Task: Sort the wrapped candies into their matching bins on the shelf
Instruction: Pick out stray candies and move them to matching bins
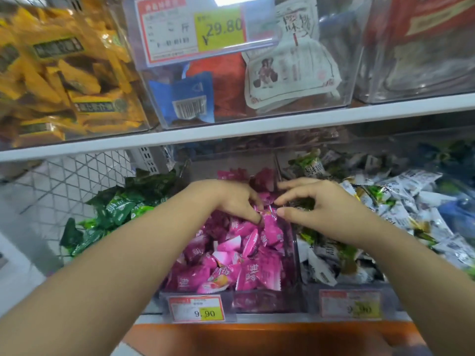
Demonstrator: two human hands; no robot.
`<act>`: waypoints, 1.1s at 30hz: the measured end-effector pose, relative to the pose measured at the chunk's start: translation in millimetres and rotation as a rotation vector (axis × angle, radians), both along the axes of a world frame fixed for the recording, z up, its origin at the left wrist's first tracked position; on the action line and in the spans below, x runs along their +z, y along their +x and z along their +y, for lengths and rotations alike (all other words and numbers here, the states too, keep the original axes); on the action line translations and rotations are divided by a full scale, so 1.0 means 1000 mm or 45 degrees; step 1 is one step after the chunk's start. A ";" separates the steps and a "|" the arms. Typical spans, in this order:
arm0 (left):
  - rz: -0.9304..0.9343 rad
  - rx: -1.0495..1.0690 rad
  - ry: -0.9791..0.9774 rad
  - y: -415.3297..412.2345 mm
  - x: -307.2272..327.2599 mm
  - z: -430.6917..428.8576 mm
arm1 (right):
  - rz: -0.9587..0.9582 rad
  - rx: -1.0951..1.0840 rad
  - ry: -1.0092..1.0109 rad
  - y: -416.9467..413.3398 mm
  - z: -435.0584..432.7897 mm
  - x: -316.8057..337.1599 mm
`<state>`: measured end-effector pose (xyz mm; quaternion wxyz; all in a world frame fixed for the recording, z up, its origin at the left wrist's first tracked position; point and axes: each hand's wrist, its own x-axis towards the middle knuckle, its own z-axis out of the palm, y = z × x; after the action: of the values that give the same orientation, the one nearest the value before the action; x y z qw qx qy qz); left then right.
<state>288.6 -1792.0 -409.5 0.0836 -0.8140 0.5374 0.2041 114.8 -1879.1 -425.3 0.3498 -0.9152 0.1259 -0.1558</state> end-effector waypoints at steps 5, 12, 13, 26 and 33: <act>0.034 0.028 0.073 0.015 0.007 0.021 | 0.023 0.003 0.035 -0.002 0.000 -0.001; -0.033 0.045 0.109 0.021 0.016 0.051 | 0.027 0.001 0.045 -0.002 0.002 0.000; -0.062 0.042 0.118 0.022 0.017 0.054 | 0.027 0.002 0.046 -0.002 0.002 0.000; 0.039 0.007 -0.143 0.011 0.034 0.037 | 0.033 -0.003 0.016 0.002 0.000 0.000; 0.044 -0.113 -0.420 0.006 -0.010 -0.018 | 0.021 0.019 -0.005 0.004 -0.002 -0.001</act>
<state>294.3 -1810.1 -419.8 -0.0513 -0.7886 0.6003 0.1232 118.7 -1881.4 -426.4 0.3480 -0.9181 0.1215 -0.1458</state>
